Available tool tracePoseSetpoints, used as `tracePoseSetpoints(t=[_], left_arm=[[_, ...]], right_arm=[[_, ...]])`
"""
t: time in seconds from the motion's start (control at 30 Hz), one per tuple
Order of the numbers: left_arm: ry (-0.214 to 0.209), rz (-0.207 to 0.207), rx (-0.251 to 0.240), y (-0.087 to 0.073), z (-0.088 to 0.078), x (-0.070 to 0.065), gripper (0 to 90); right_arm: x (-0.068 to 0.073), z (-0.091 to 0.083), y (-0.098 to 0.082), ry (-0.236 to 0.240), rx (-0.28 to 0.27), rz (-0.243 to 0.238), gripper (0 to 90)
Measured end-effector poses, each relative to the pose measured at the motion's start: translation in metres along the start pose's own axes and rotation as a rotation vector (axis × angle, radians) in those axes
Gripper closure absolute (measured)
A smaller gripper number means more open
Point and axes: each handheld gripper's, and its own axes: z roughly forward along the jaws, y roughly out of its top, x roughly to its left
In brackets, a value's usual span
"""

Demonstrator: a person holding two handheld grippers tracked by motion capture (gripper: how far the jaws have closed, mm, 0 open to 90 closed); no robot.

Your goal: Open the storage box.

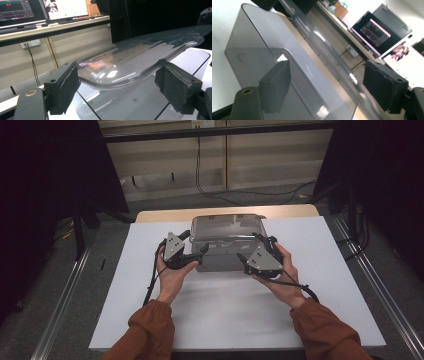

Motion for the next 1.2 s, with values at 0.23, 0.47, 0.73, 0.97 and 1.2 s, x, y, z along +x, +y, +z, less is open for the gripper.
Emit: tracePoseSetpoints(t=[0.23, 0.47, 0.73, 0.97, 1.2], left_arm=[[-0.004, -0.014, 0.003, 0.0, -0.001, 0.002, 19.5], [-0.008, -0.012, 0.003, 0.0, -0.001, 0.002, 19.9], [-0.006, -0.011, 0.008, -0.001, 0.0, 0.002, 20.0], [-0.002, -0.007, 0.005, -0.001, 0.0, 0.003, 20.4], [0.002, -0.025, 0.004, -0.001, 0.001, 0.005, 22.2]], right_arm=[[-0.021, -0.006, -0.011, 0.023, 0.014, 0.165, 19.9], [-0.035, -0.01, -0.019, 0.032, 0.036, 0.275, 19.4], [-0.041, -0.006, -0.028, 0.089, 0.046, 0.351, 5.9], [-0.044, -0.001, -0.033, 0.098, 0.036, 0.395, 11.2], [-0.047, 0.001, -0.033, 0.086, -0.011, 0.398, 22.8]])
